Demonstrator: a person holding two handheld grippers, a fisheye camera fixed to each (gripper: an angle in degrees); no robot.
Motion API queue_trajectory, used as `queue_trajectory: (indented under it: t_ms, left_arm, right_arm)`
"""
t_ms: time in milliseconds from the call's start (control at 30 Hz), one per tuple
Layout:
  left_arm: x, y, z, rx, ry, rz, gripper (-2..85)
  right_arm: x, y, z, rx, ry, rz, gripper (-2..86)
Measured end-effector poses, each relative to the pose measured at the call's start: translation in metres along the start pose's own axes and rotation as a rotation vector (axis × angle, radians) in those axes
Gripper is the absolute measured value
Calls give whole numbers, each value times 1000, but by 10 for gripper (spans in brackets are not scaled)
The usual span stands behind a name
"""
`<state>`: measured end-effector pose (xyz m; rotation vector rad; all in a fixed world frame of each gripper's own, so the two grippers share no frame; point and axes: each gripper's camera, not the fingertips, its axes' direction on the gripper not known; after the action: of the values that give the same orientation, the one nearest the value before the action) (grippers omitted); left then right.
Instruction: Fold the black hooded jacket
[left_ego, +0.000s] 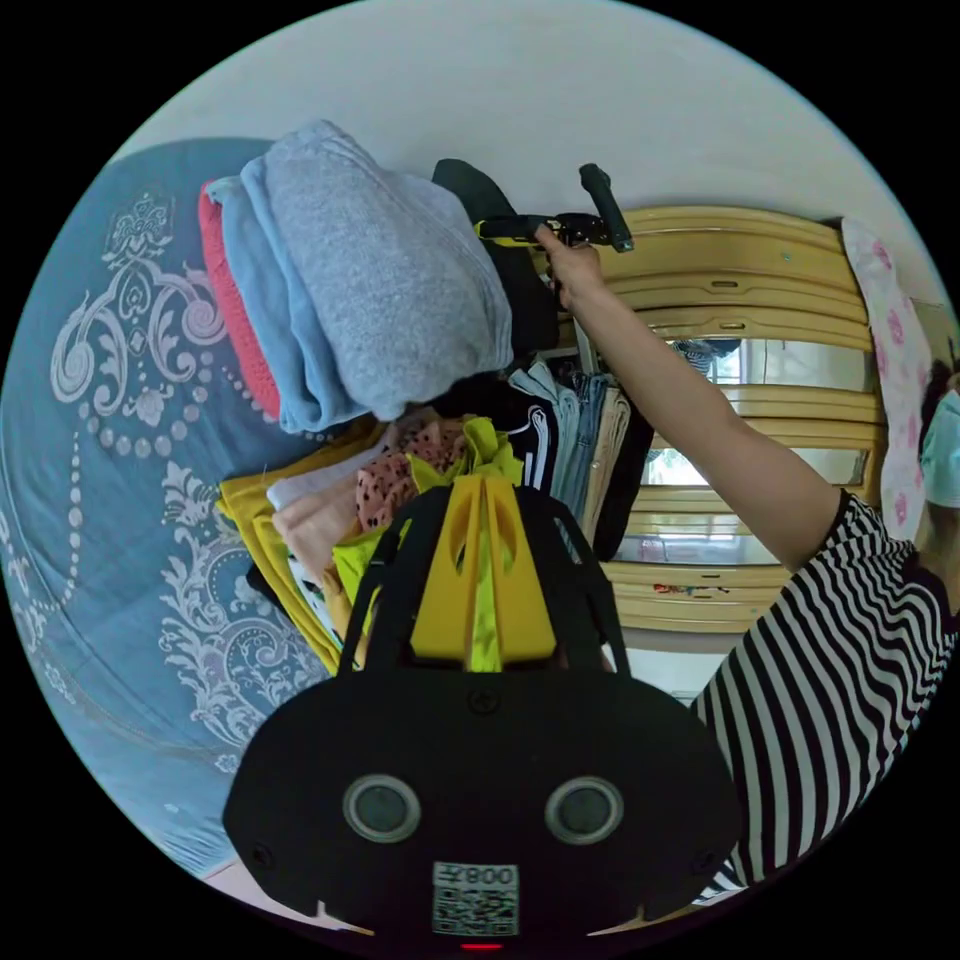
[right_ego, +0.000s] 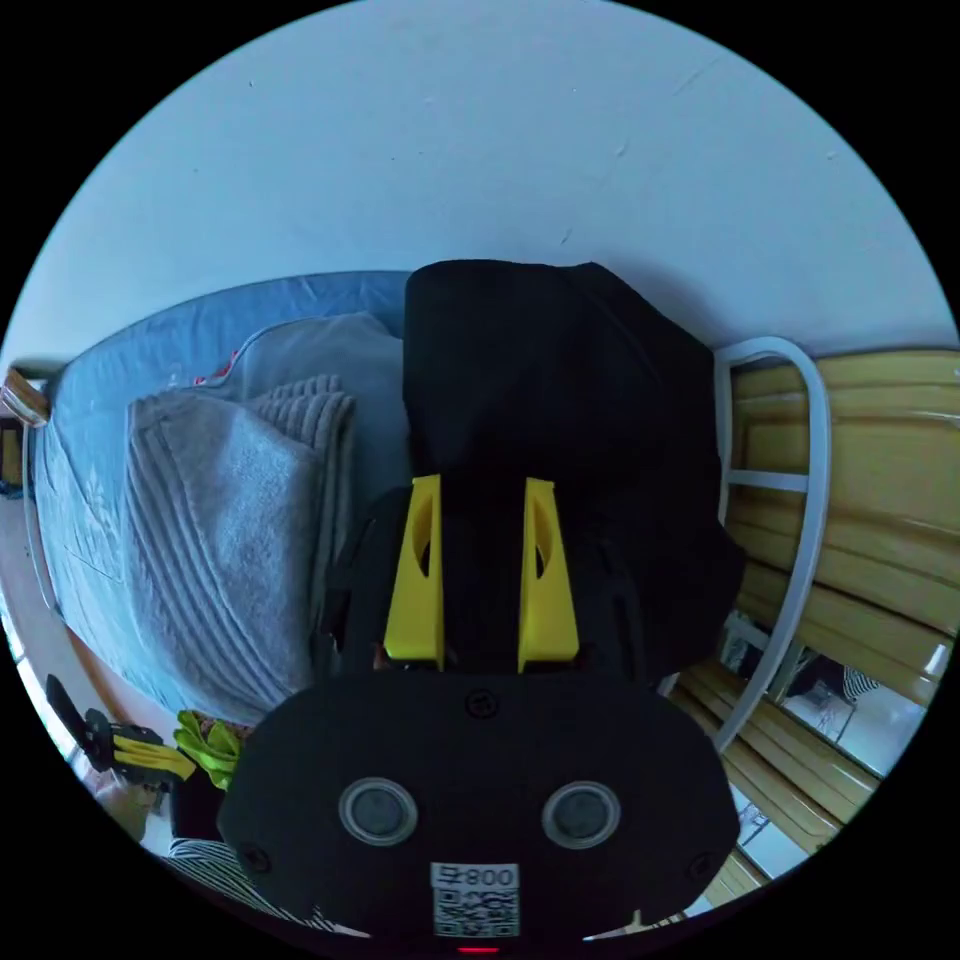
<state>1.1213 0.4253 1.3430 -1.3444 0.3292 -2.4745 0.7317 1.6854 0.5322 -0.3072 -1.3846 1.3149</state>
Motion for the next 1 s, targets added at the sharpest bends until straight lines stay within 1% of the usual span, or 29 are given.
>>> queue_trajectory:
  t_ms: [100, 167, 200, 267, 367, 467, 600, 667, 700, 767, 833, 900, 967, 1000]
  left_arm:
    - [5, 9, -22, 13, 6, -12, 3]
    - [10, 15, -36, 20, 13, -13, 2]
    - [14, 20, -46, 27, 15, -12, 2]
    - [20, 27, -61, 36, 22, -11, 2]
    - [31, 43, -87, 55, 55, -15, 2]
    - [44, 61, -115, 76, 95, -15, 2]
    - [64, 89, -160, 99, 125, 1, 3]
    - [73, 103, -181, 118, 139, 7, 4]
    - [79, 112, -197, 133, 149, 12, 5]
    - [90, 127, -221, 160, 163, 29, 7]
    - [101, 142, -248, 193, 172, 53, 11]
    - [117, 162, -292, 266, 190, 96, 22]
    - [129, 178, -330, 341, 215, 133, 34]
    - [138, 190, -357, 393, 225, 163, 42]
  right_arm:
    - [10, 11, -14, -1, -89, 30, 78]
    - [30, 29, -28, 32, -227, 88, 56]
    - [36, 34, -32, 41, -258, 104, 51]
    - [59, 59, -51, 96, -392, 187, 42]
    - [84, 99, -82, 211, -509, 272, 35]
    - [100, 141, -122, 332, -557, 316, 30]
    - [108, 190, -181, 483, -615, 318, 27]
    - [106, 225, -228, 615, -691, 282, 27]
    - [104, 232, -240, 647, -711, 267, 26]
    - [84, 262, -290, 755, -753, 175, 26]
    - [59, 281, -327, 808, -757, 84, 25]
    - [30, 300, -360, 866, -790, -8, 25]
    - [-5, 326, -399, 954, -890, -115, 24]
    - [-15, 332, -409, 974, -906, -143, 24]
